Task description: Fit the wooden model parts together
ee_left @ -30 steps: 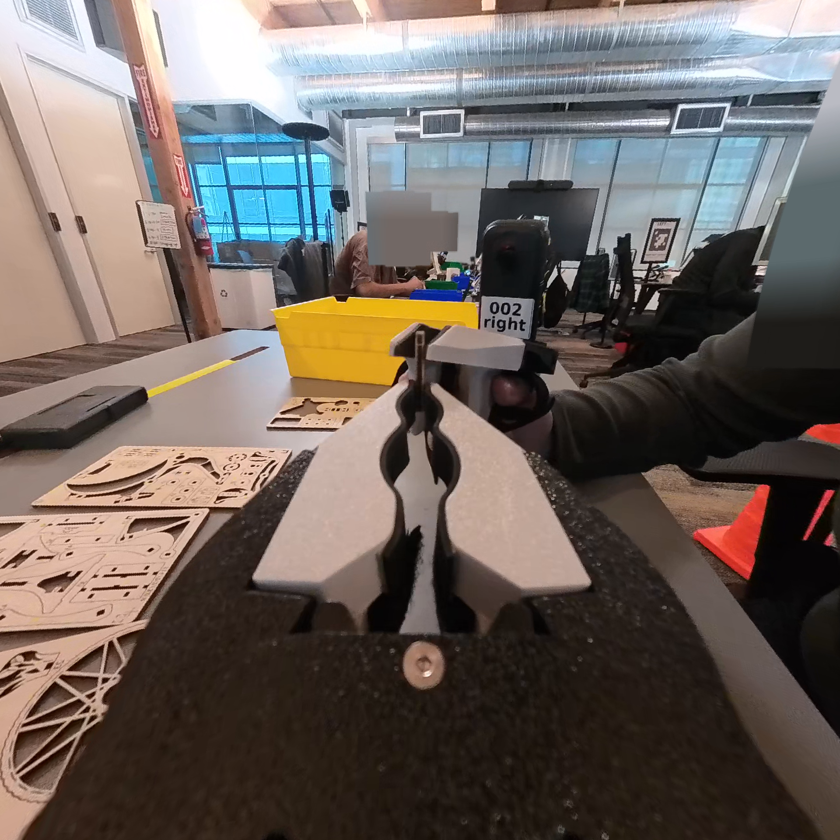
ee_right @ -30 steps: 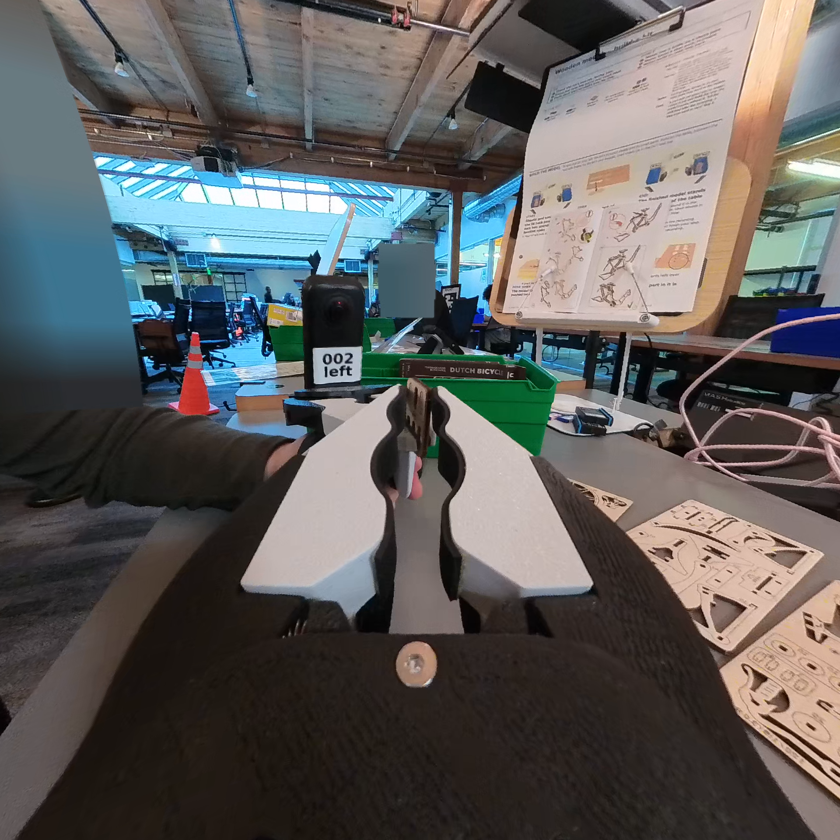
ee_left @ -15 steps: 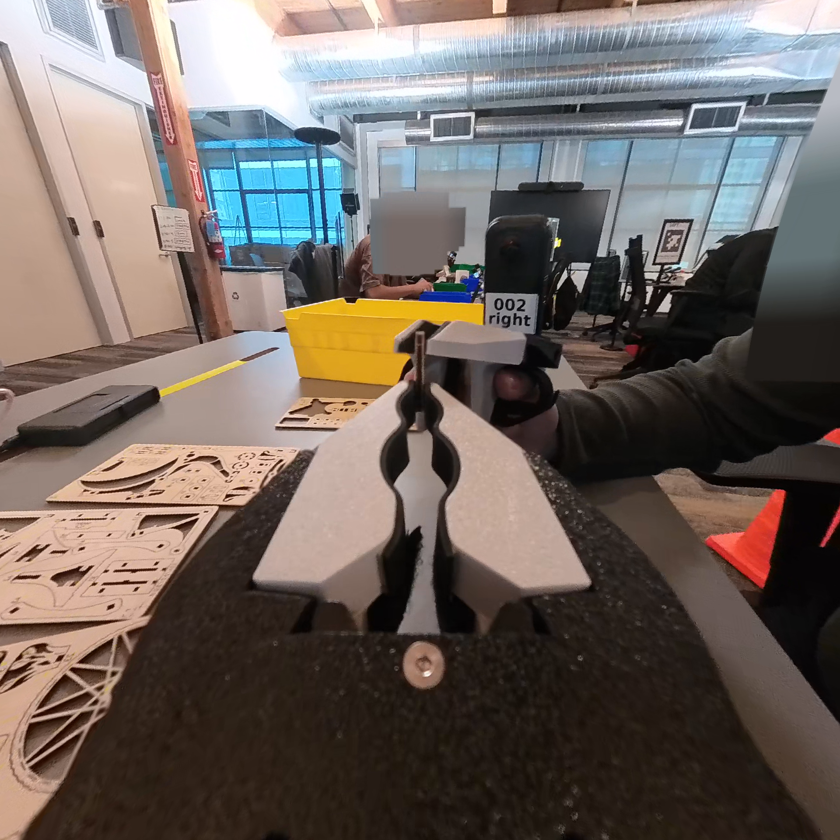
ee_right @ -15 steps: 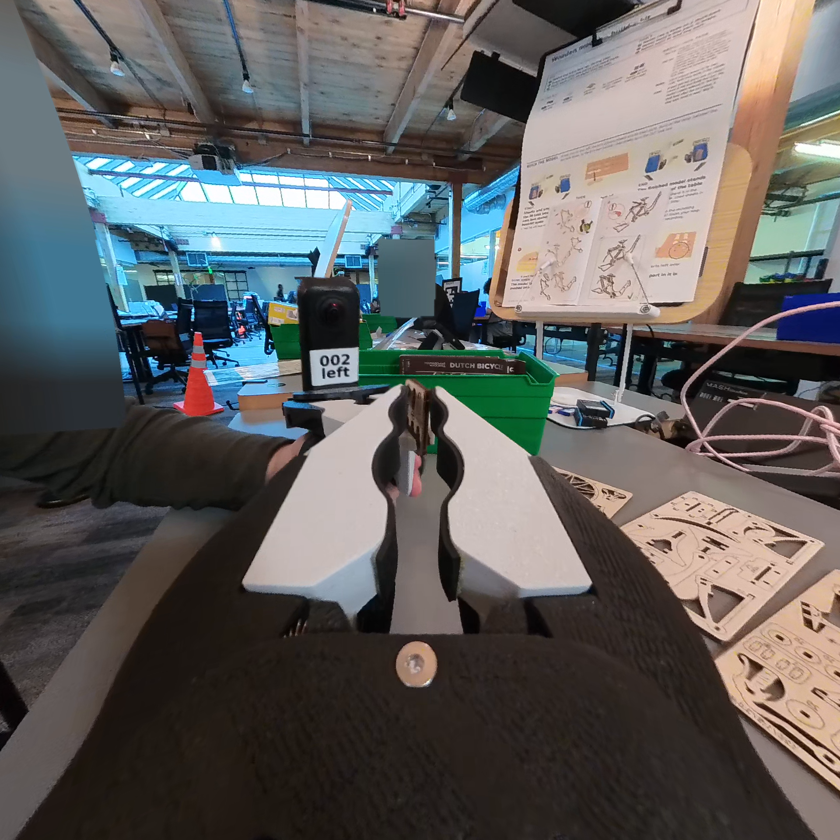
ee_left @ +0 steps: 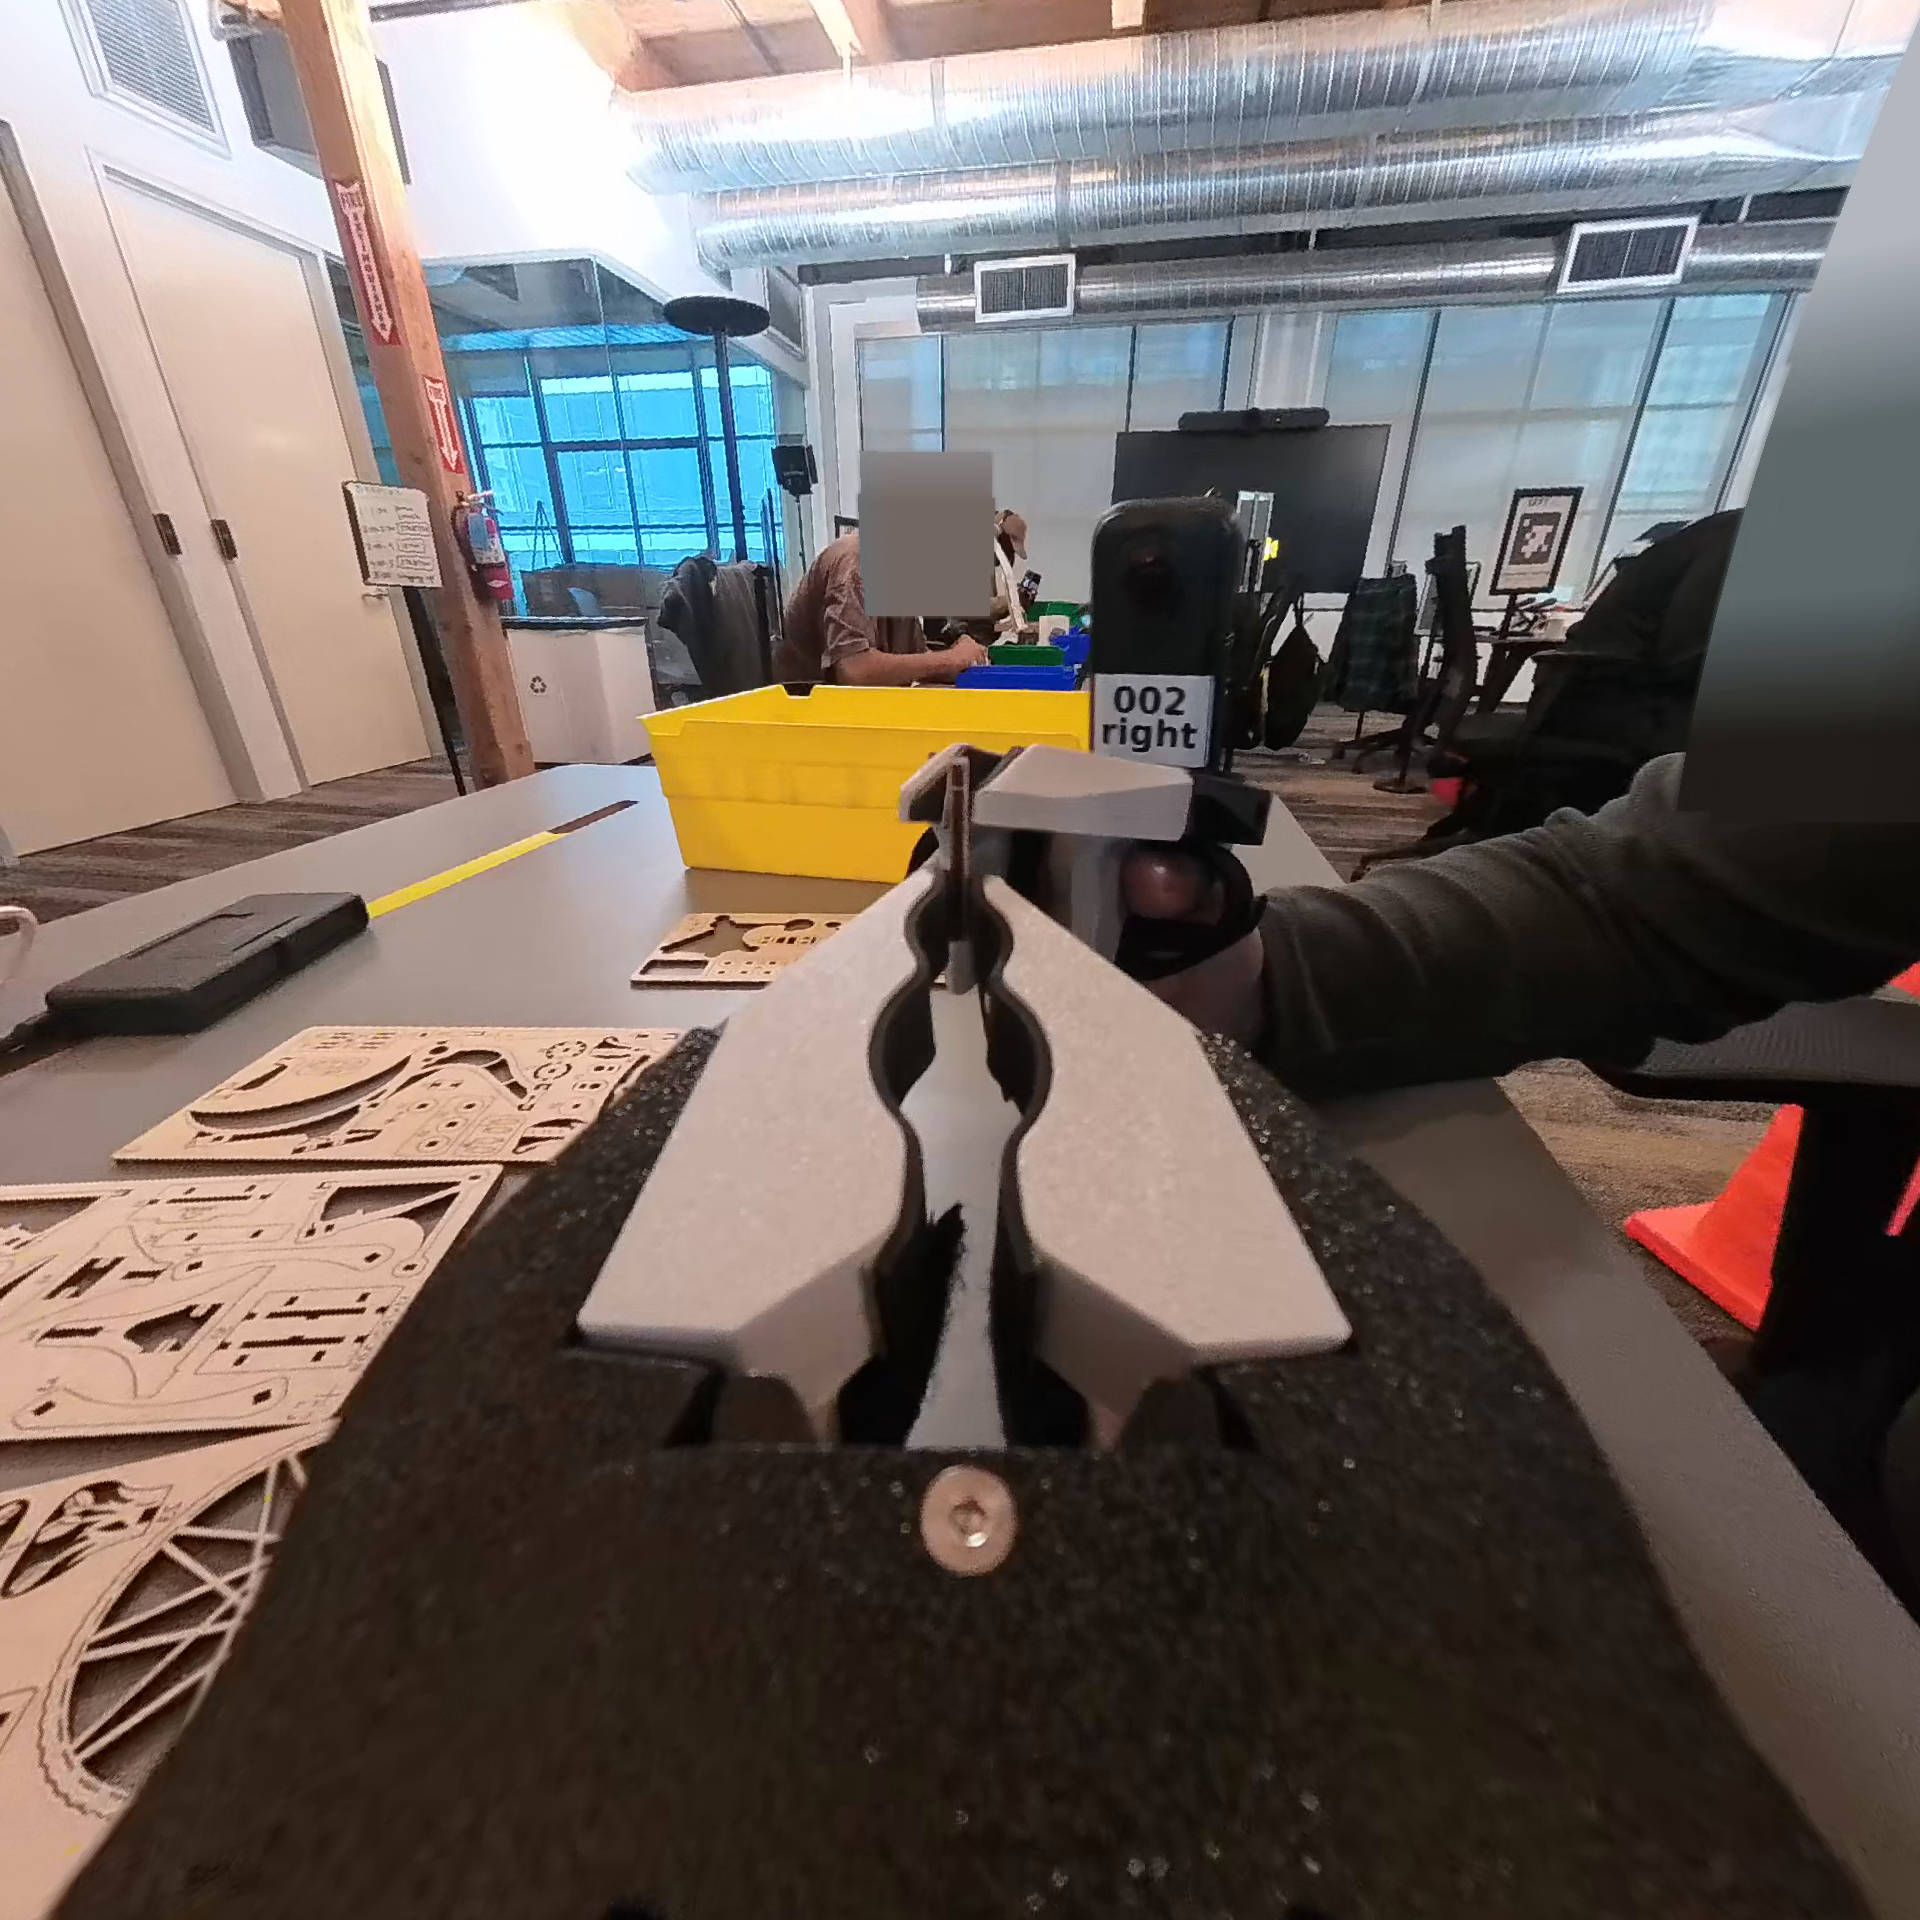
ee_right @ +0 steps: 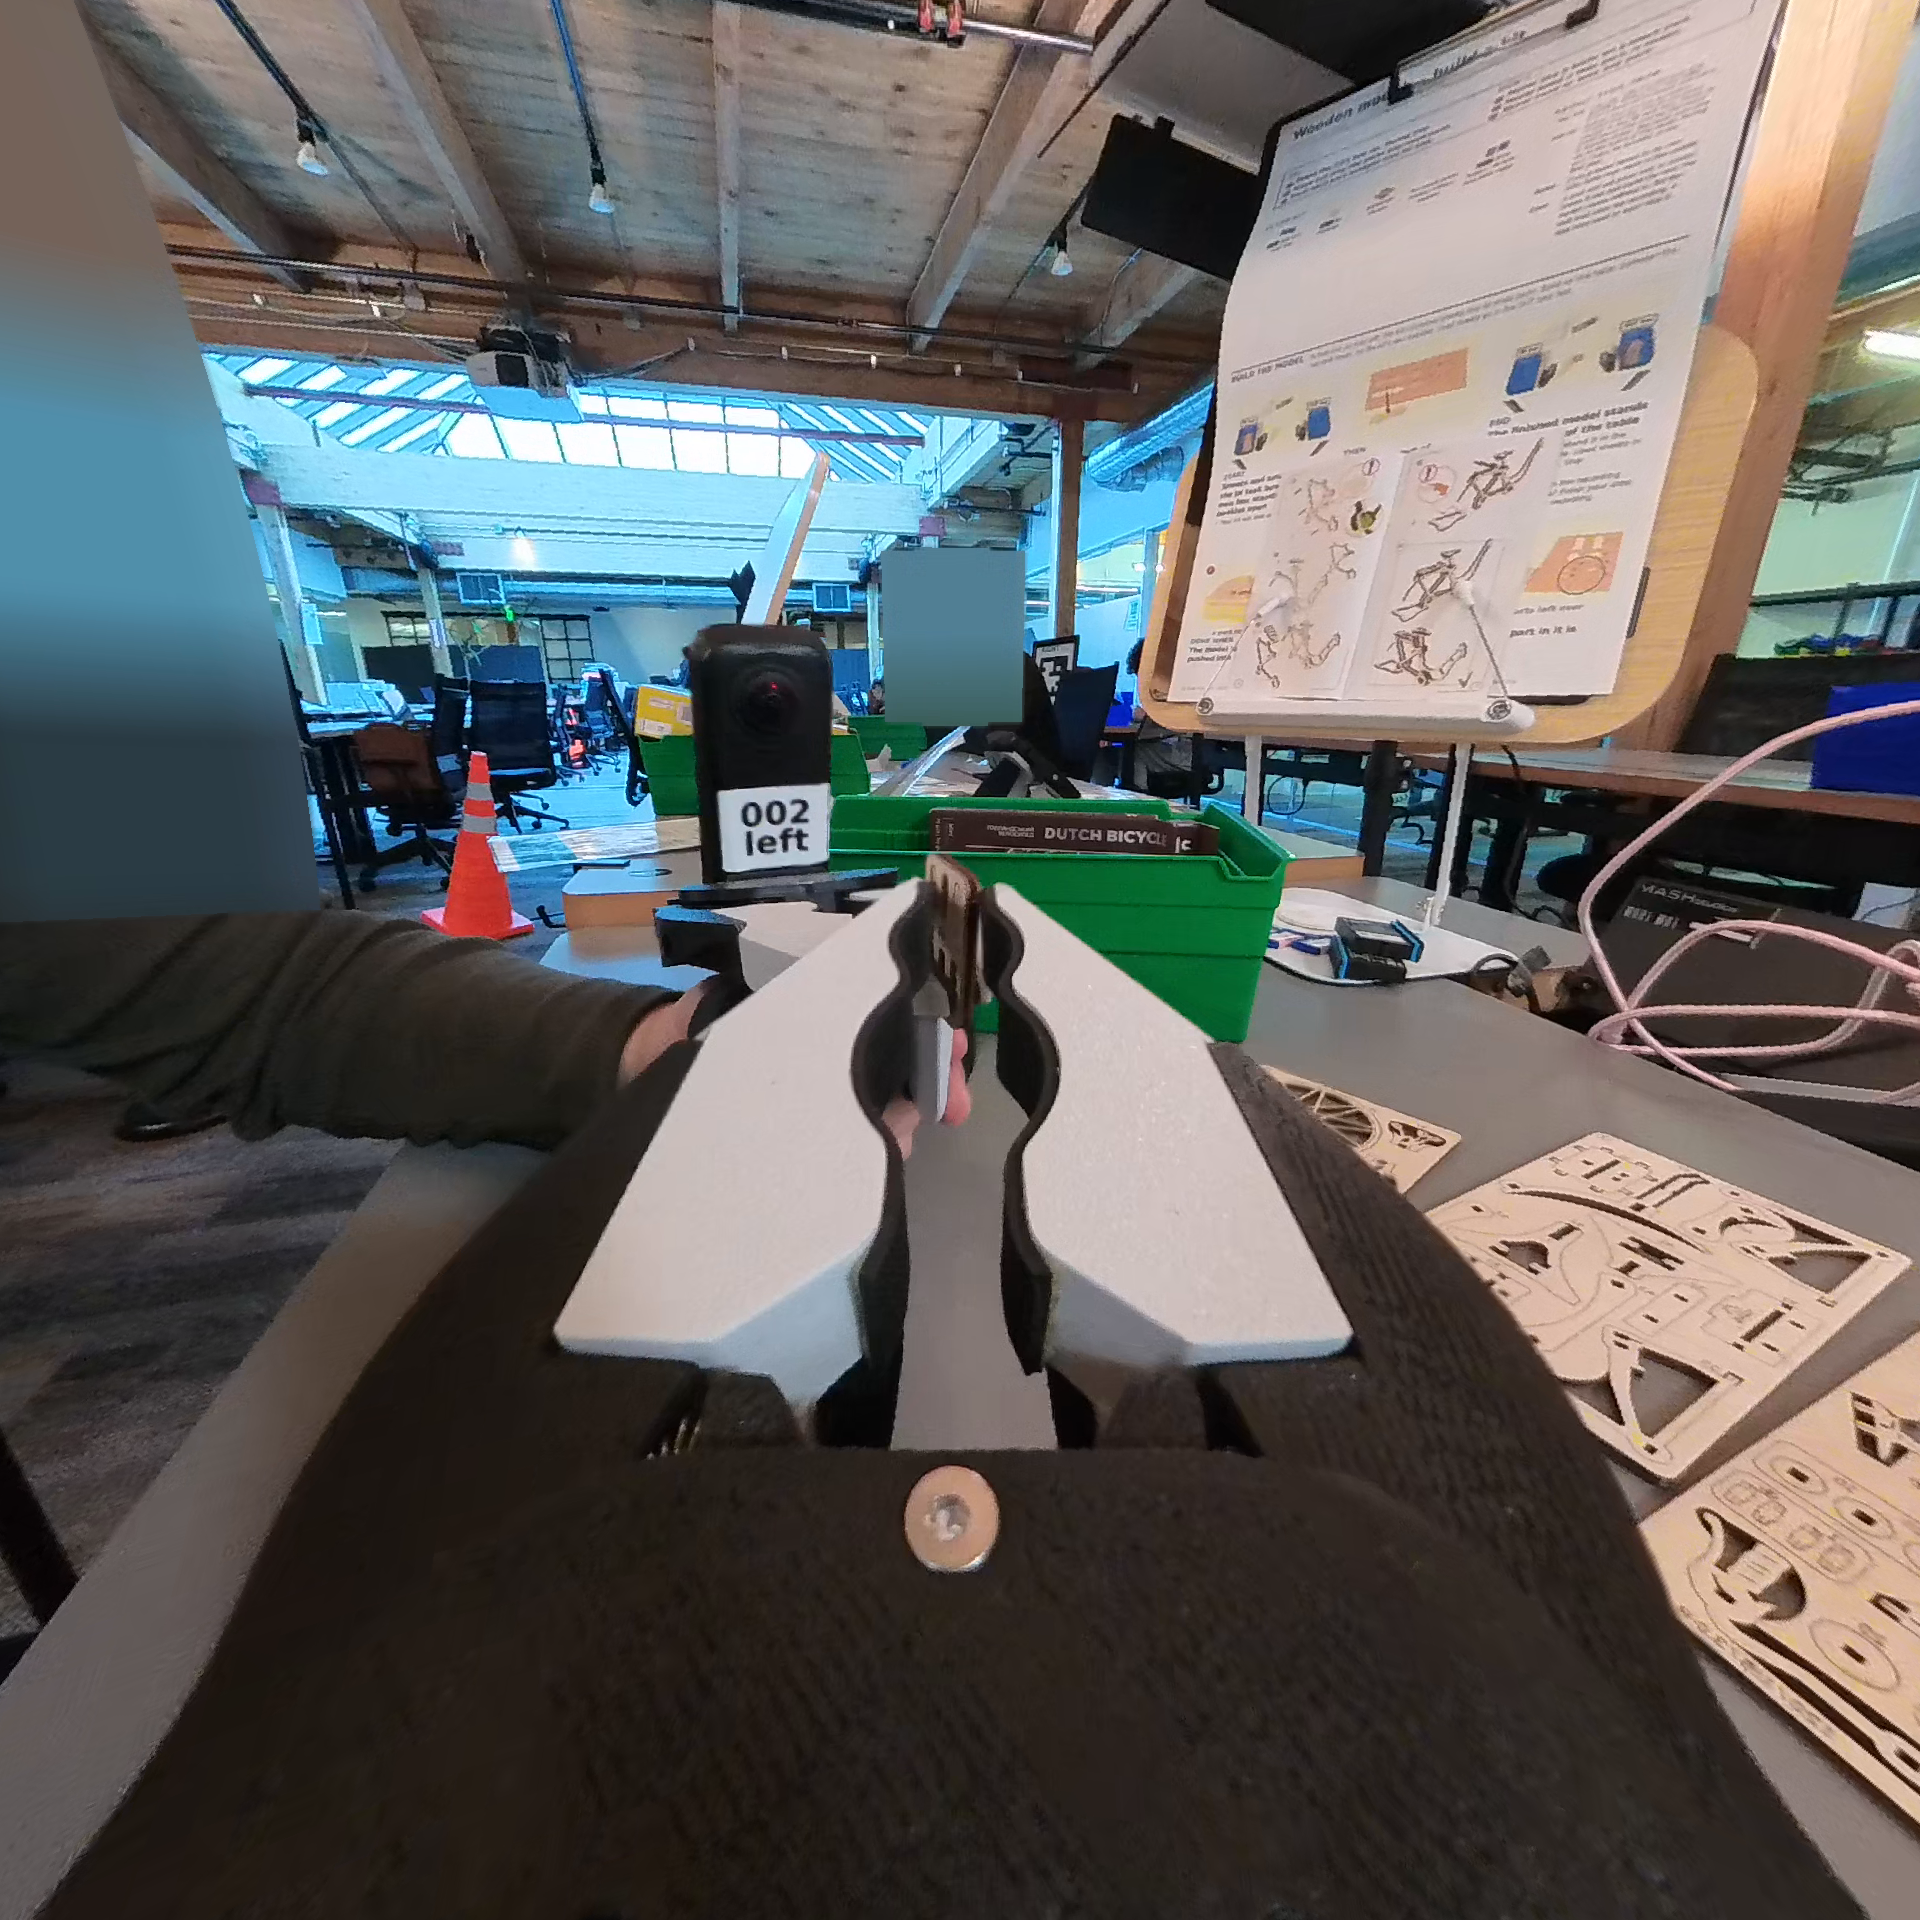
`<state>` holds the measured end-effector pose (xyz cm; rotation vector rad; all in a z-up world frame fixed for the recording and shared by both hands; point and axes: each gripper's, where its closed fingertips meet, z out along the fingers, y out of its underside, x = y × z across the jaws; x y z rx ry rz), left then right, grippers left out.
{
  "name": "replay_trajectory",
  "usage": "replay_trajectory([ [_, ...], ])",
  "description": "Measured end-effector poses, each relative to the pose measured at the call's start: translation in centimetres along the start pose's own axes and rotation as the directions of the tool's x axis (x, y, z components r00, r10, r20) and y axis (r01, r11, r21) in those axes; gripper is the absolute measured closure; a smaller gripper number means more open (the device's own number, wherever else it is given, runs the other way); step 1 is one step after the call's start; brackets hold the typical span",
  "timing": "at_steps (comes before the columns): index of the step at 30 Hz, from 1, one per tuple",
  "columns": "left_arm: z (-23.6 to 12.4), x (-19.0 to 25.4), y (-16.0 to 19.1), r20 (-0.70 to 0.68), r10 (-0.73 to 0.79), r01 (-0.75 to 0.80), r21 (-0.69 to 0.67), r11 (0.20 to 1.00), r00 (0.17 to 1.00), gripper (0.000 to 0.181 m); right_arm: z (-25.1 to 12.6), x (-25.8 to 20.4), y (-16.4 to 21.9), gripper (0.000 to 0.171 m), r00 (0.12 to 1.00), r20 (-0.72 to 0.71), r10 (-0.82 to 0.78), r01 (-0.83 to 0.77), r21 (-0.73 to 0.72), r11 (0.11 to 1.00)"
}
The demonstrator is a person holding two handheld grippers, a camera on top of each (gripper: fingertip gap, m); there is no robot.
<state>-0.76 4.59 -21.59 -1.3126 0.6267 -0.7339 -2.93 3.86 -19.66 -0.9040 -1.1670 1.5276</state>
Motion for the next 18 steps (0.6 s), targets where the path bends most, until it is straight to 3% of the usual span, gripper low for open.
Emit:
replay_trajectory([
  [8, 0.0, -0.4, 0.3, 0.048, 0.062, -0.060, -0.037, 0.998, 0.997, 0.181, 0.0, 0.5, 0.4, 0.165, 0.999, -0.030, -0.015, 0.014, -0.028, 1.000],
  [12, -0.1, -0.9, 0.4, 0.147, 0.257, -0.238, -0.133, 0.962, 0.955, 0.180, 0.0, 0.7, 0.6, 0.164, 0.997, -0.061, -0.039, 0.034, -0.075, 0.997],
  [15, -0.1, -1.2, 0.3, 0.226, 0.480, -0.430, -0.237, 0.871, 0.847, 0.178, -0.1, 0.8, 0.4, 0.163, 0.995, -0.091, -0.048, 0.041, -0.082, 0.996],
  [18, -0.2, -1.6, 0.5, 0.251, 0.558, -0.483, -0.302, 0.821, 0.791, 0.176, -0.1, 1.2, 0.6, 0.163, 0.989, -0.143, -0.043, 0.031, -0.082, 0.996],
])
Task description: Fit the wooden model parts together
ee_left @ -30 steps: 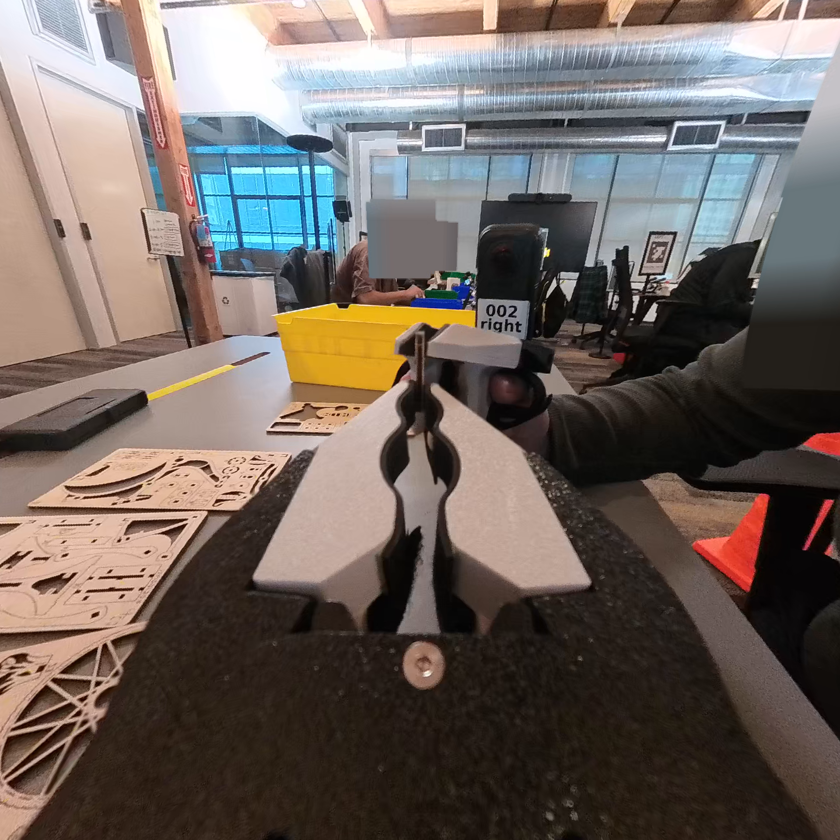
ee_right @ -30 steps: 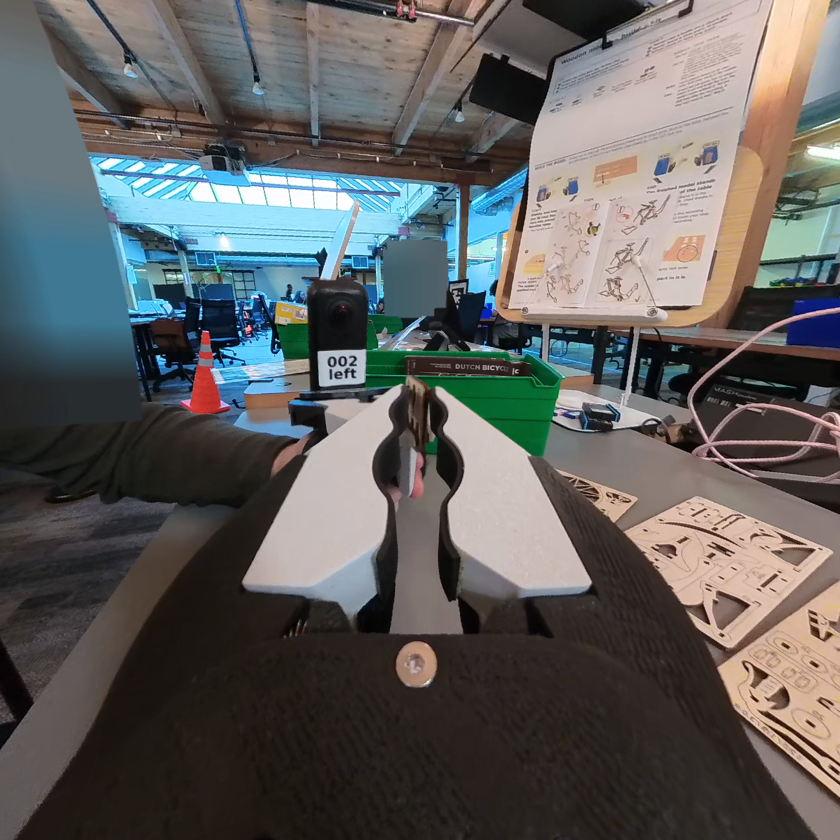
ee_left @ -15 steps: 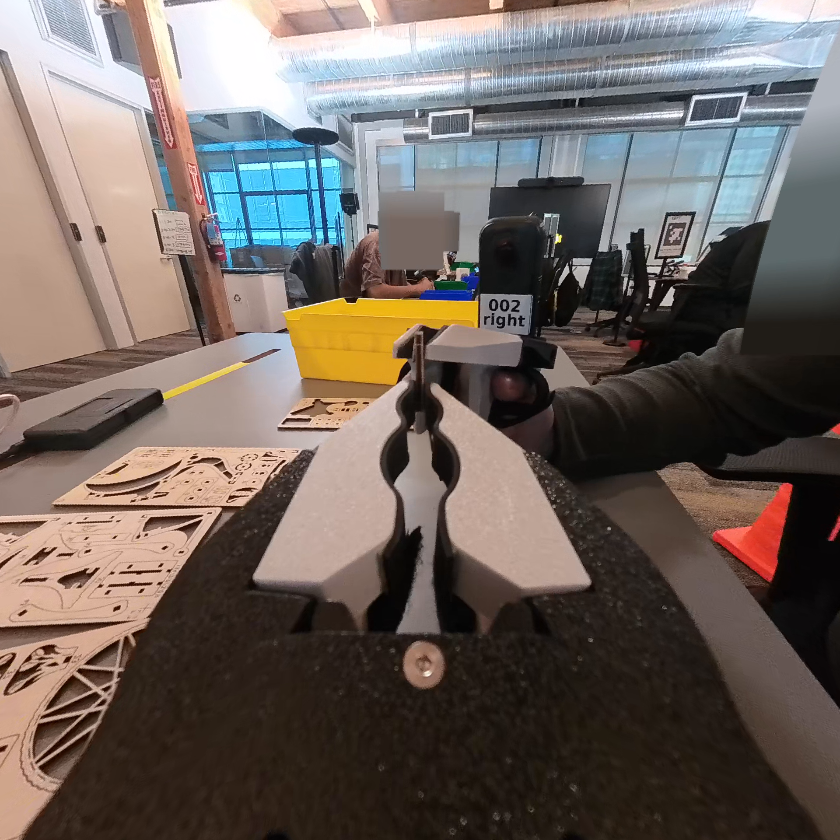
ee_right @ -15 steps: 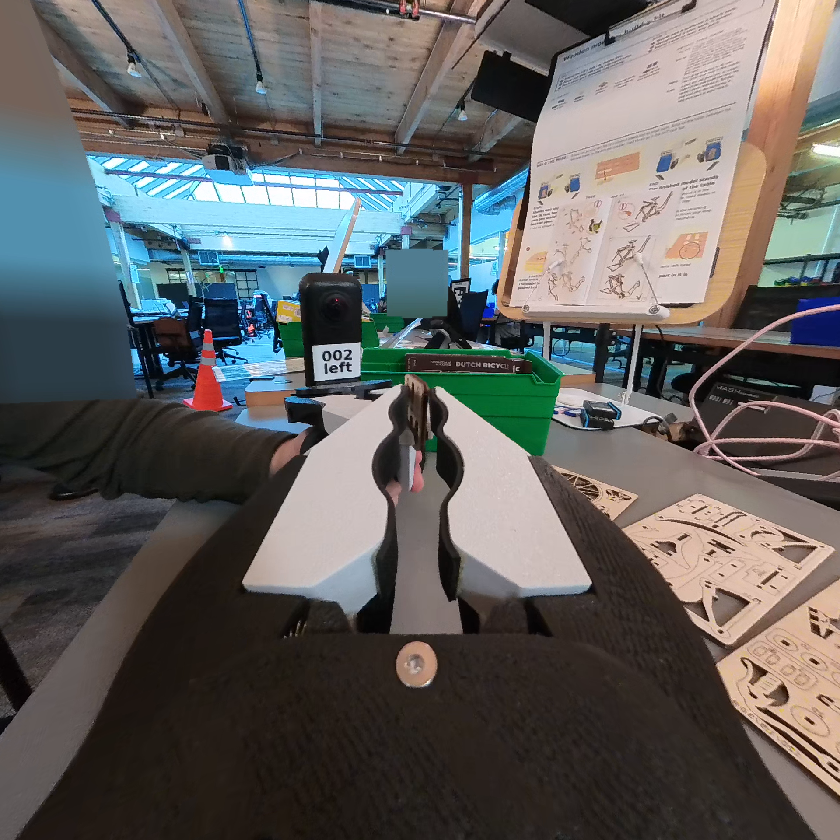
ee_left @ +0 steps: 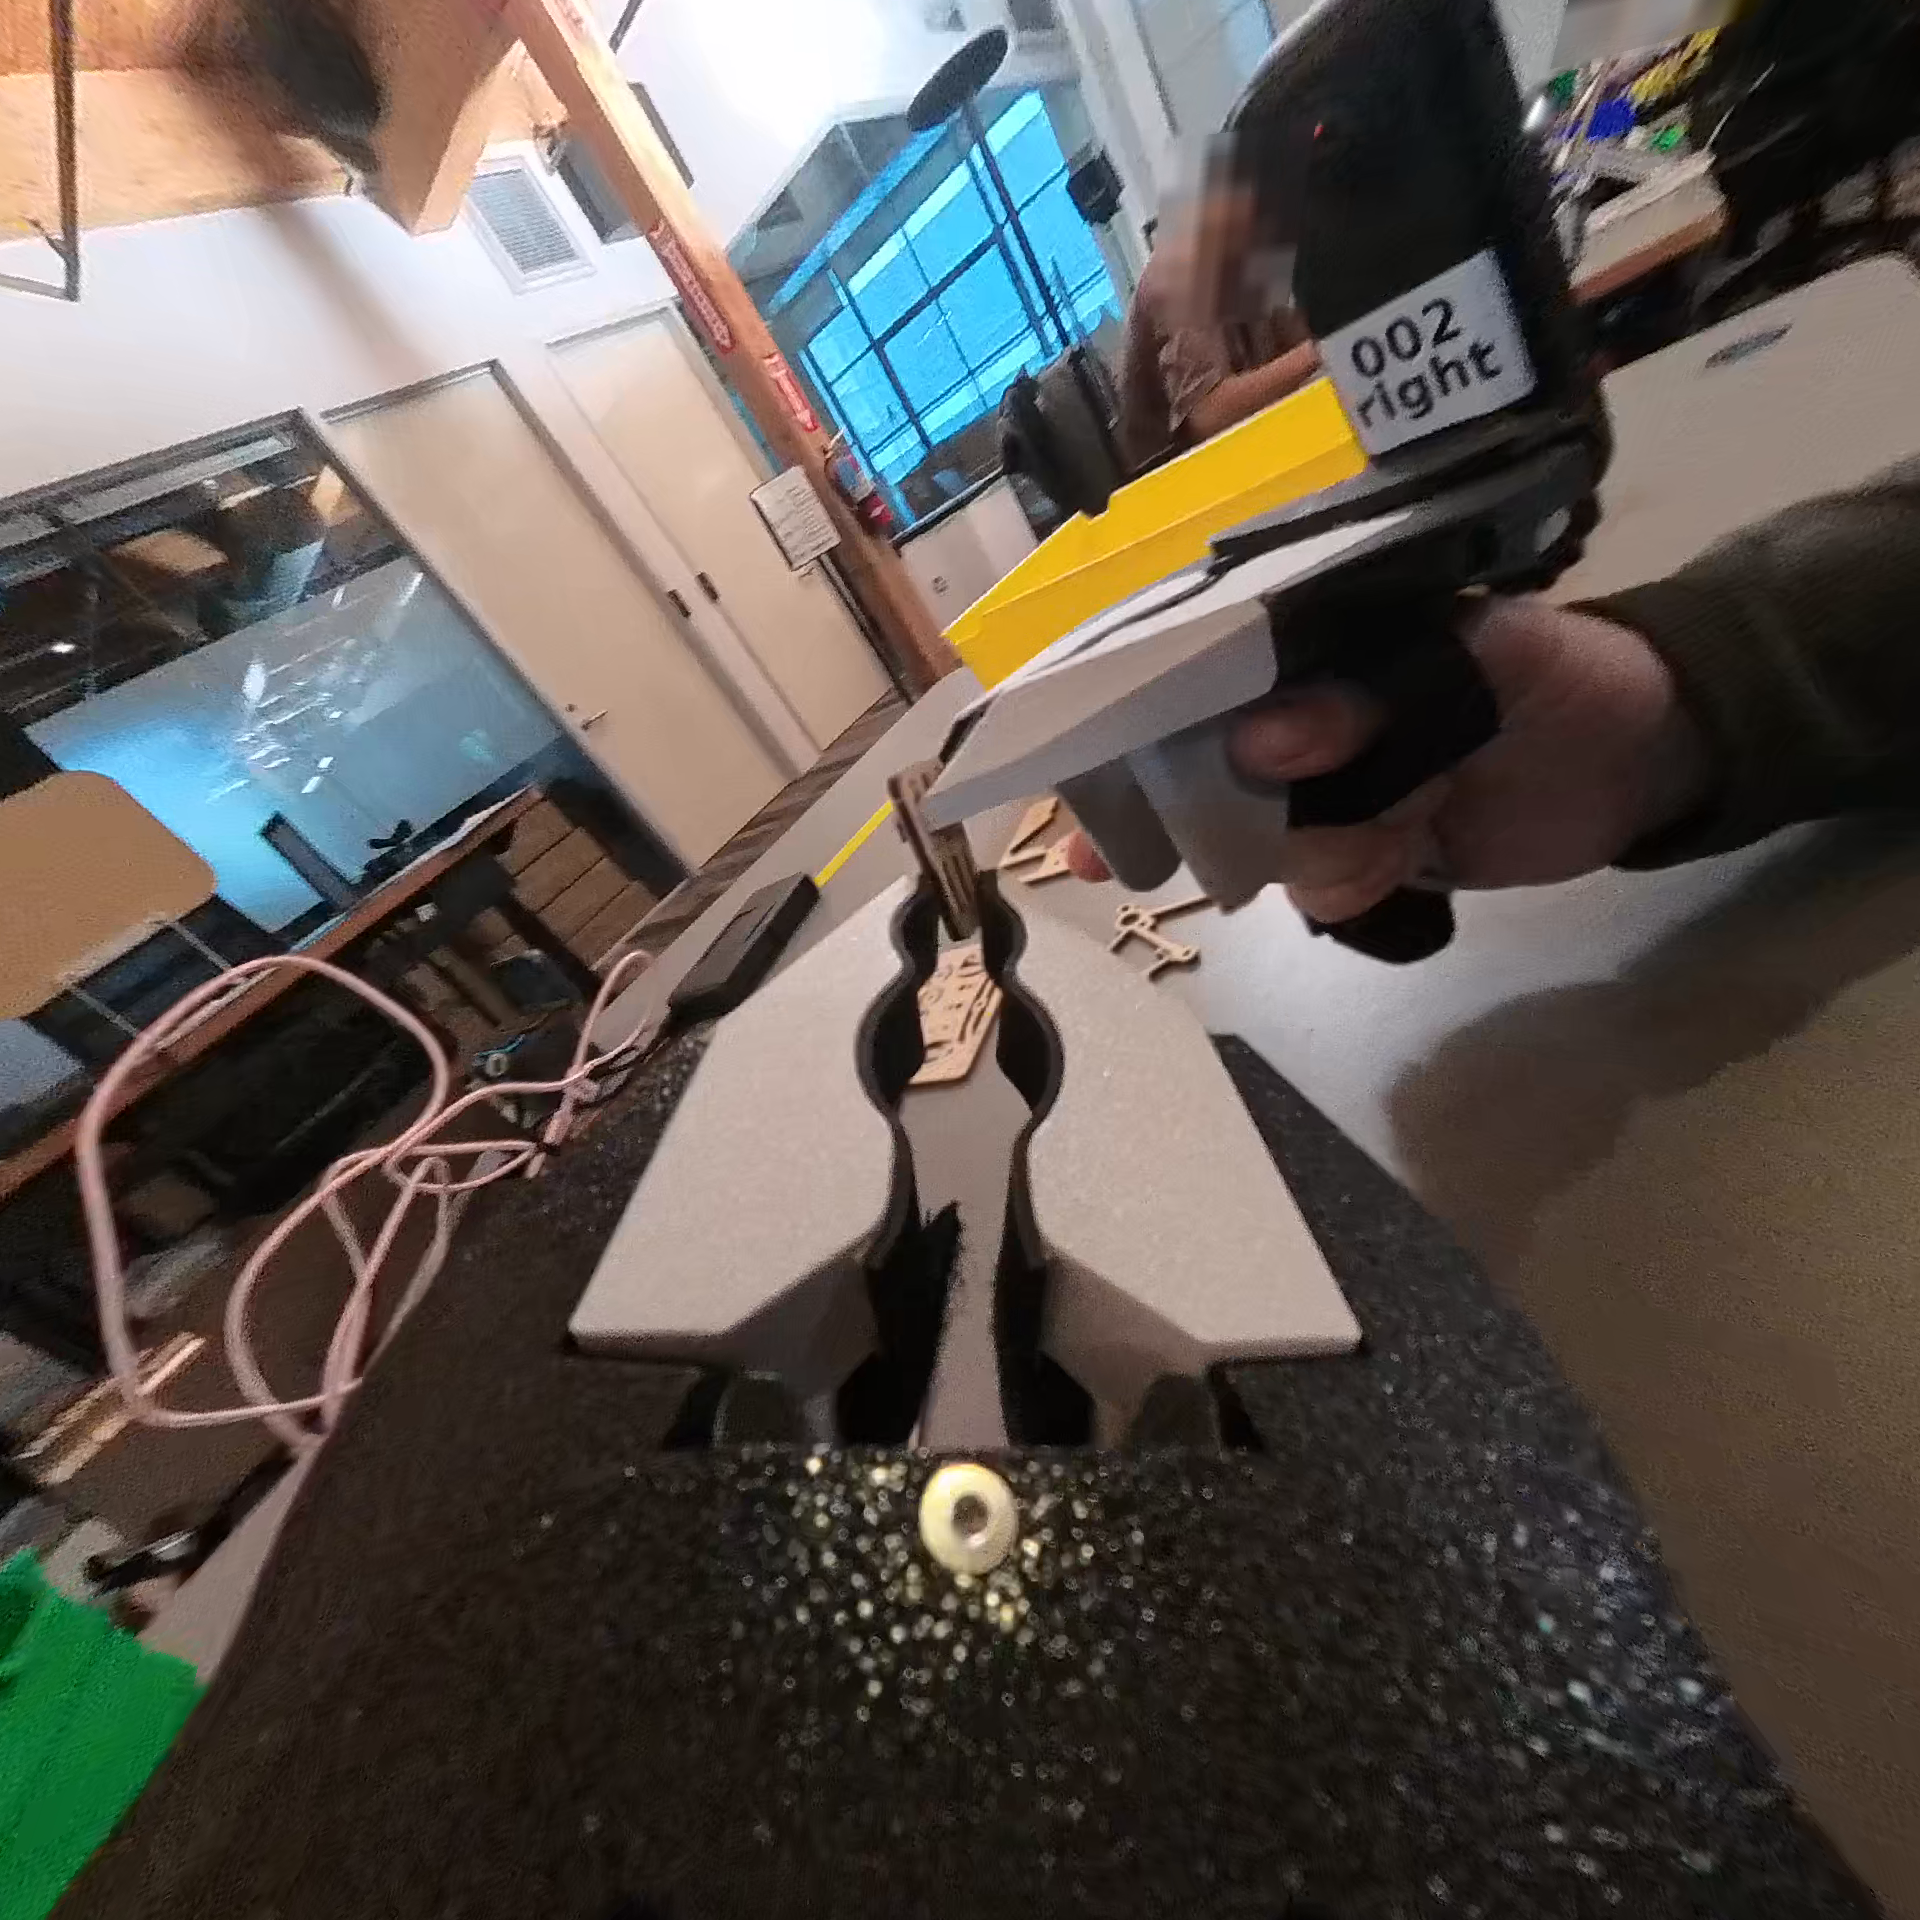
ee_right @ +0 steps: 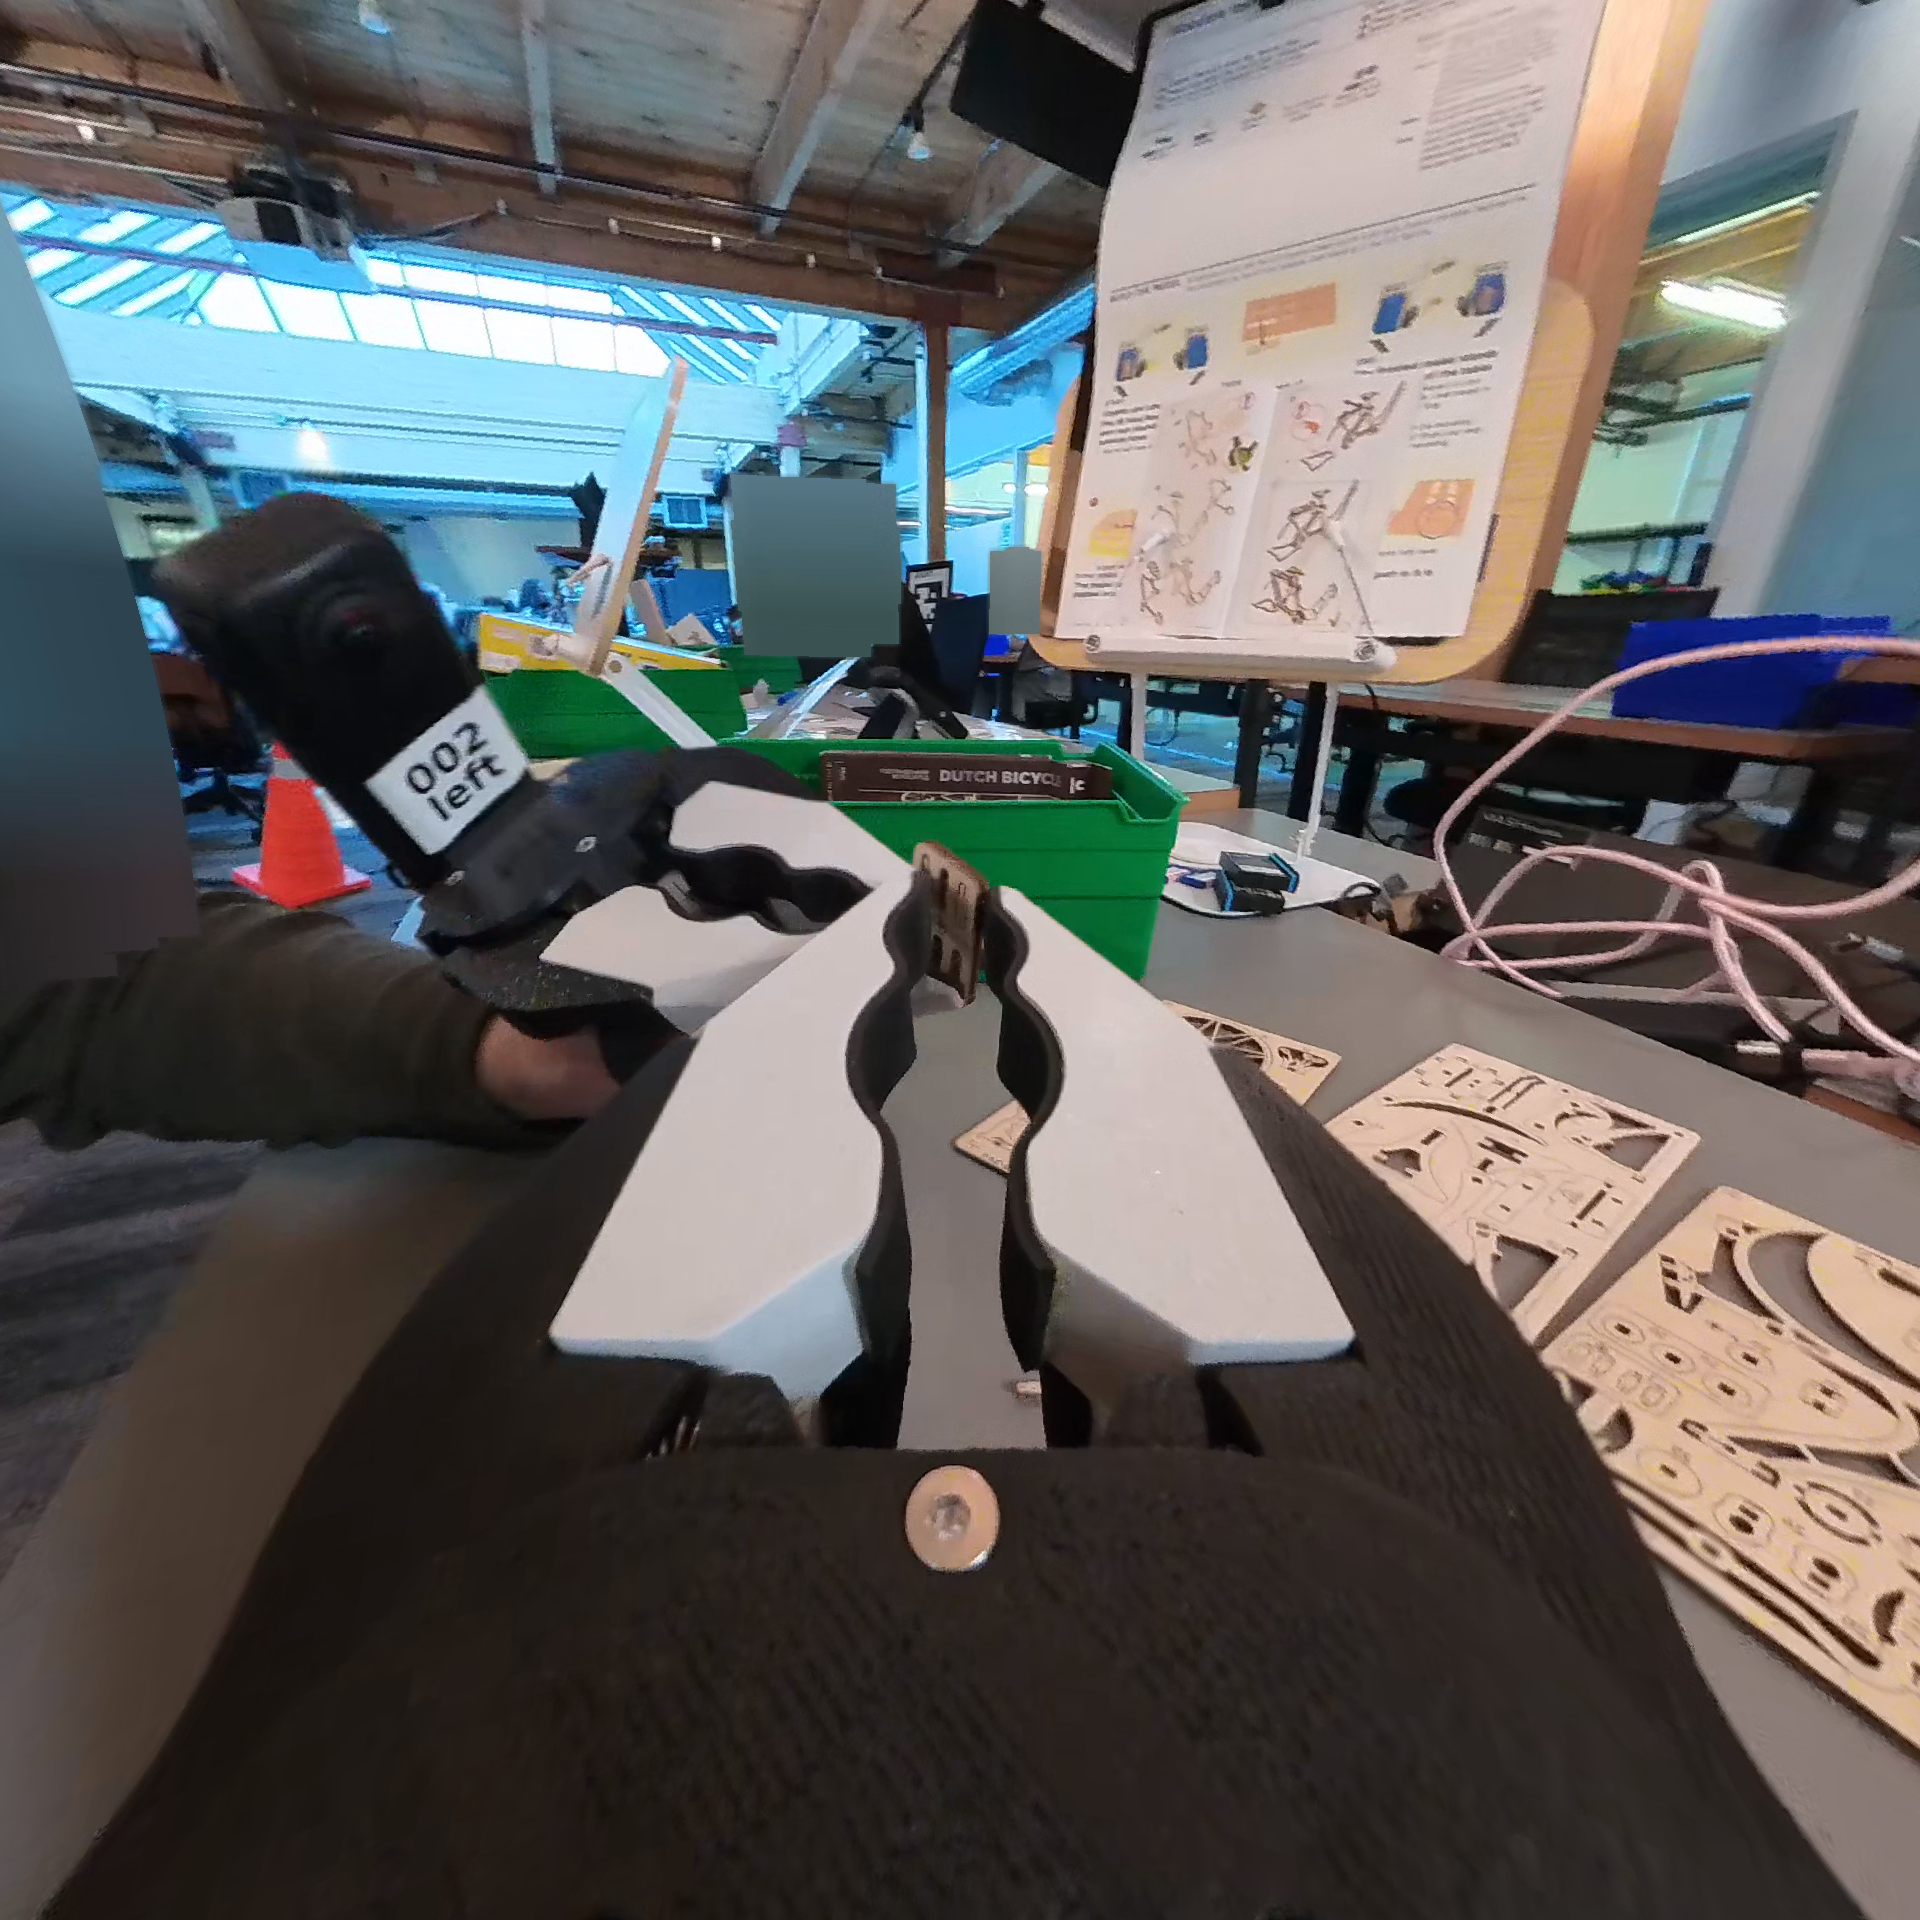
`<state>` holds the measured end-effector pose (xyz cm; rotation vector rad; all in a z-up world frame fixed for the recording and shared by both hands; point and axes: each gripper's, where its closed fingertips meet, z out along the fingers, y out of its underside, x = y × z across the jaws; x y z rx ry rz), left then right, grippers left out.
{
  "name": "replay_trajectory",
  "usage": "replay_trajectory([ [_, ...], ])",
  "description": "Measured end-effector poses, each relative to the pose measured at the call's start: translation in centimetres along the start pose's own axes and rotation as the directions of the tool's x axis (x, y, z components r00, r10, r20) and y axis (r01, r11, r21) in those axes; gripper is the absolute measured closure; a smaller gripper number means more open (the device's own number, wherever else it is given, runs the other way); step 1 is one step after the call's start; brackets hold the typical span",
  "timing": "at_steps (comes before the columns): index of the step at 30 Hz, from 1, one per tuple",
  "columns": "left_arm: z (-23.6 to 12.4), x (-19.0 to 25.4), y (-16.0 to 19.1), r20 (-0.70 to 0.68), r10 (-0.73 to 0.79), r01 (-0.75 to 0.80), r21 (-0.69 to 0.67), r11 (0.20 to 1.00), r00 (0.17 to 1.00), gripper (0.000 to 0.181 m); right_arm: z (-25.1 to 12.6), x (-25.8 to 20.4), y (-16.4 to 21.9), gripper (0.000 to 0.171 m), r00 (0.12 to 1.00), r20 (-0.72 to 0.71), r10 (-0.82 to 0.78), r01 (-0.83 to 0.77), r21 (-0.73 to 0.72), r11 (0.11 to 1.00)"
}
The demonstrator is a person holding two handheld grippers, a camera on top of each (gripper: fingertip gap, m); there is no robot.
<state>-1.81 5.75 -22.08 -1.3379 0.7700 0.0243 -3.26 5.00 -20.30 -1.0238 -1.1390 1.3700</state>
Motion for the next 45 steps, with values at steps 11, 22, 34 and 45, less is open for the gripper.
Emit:
replay_trajectory([
  [11, -0.3, 0.2, -1.2, -0.190, -0.304, 0.327, 0.103, 0.939, 0.933, 0.180, -0.1, -0.8, -1.0, 0.164, 0.994, 0.084, 0.072, -0.080, 0.089, 0.993],
  [22, -0.9, 0.5, -2.4, -0.318, -0.424, 0.496, 0.194, 0.846, 0.848, 0.177, -0.3, -1.3, -1.1, 0.166, 0.956, 0.211, 0.203, -0.228, 0.104, 0.968],
  [34, -0.5, -0.1, -1.2, -0.203, -0.353, 0.378, 0.102, 0.920, 0.913, 0.181, 0.0, -0.3, -0.6, 0.161, 0.985, -0.028, -0.170, 0.170, -0.007, 0.986],
  [45, -0.5, -0.1, -1.4, -0.237, -0.429, 0.464, 0.118, 0.878, 0.872, 0.181, -0.1, -0.5, -0.8, 0.162, 0.998, 0.067, -0.001, -0.001, 0.034, 0.999],
])
